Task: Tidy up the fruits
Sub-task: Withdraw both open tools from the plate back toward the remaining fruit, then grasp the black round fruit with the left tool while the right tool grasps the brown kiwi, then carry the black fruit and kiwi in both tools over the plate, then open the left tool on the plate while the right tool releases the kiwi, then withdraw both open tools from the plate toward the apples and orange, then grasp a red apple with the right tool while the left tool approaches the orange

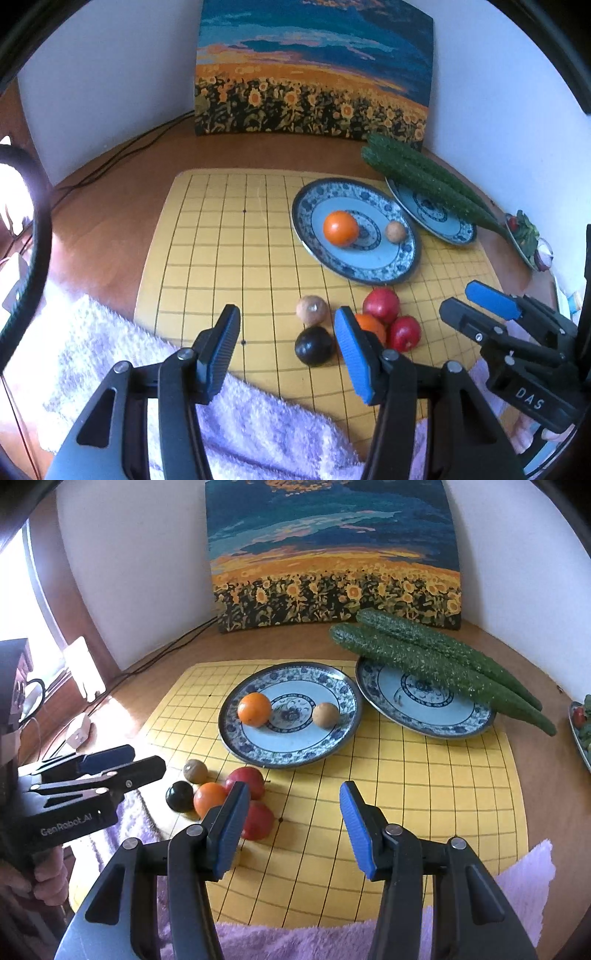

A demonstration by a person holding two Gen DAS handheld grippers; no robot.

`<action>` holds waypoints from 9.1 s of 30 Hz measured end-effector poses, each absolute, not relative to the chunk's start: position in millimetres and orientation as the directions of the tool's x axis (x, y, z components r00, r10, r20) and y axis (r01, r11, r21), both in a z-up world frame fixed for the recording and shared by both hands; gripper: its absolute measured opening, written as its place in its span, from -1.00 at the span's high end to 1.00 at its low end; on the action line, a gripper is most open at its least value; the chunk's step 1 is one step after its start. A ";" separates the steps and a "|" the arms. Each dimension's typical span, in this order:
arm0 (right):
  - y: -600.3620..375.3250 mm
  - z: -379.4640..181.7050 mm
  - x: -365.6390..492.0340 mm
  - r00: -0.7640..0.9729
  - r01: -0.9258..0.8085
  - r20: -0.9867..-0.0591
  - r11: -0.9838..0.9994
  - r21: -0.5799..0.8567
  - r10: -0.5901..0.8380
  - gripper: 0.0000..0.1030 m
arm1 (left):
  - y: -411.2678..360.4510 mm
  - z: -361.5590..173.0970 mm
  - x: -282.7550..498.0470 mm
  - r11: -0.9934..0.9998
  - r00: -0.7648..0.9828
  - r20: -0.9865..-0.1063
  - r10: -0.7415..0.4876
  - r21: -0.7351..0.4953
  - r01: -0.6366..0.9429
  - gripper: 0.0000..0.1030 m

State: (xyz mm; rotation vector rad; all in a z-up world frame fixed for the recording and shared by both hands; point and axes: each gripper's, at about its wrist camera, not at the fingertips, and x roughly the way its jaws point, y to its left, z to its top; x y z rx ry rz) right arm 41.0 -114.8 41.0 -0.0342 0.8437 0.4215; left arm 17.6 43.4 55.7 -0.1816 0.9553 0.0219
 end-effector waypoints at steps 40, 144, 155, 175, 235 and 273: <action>-101.1 7.7 1.0 0.516 -0.383 -0.775 0.908 0.171 0.364 -0.01 | 34.1 17.7 19.8 0.981 0.562 -0.813 -0.152 -0.192 -0.011 -0.08; -108.6 49.8 115.4 0.613 -0.455 -0.686 0.885 0.101 0.393 0.47 | 19.6 49.0 139.8 0.981 0.600 -0.786 -0.146 -0.192 -0.013 0.41; -101.9 36.2 143.7 0.614 -0.435 -0.701 0.896 0.082 0.362 0.47 | 23.4 33.8 149.7 0.978 0.598 -0.786 -0.154 -0.207 -0.020 0.41; -95.4 8.9 164.0 0.576 -0.433 -0.745 0.899 0.072 0.337 0.47 | 19.8 22.9 159.8 0.978 0.583 -0.798 -0.155 -0.206 -0.022 0.41; -106.7 41.1 57.0 0.603 -0.392 -0.724 0.915 0.096 0.334 0.00 | 42.8 45.2 45.5 0.981 0.599 -0.791 -0.125 -0.189 -0.045 0.07; -98.4 1.3 29.2 0.541 -0.392 -0.773 0.912 0.118 0.332 0.02 | 36.3 12.4 45.6 0.976 0.562 -0.811 -0.161 -0.214 -0.029 0.08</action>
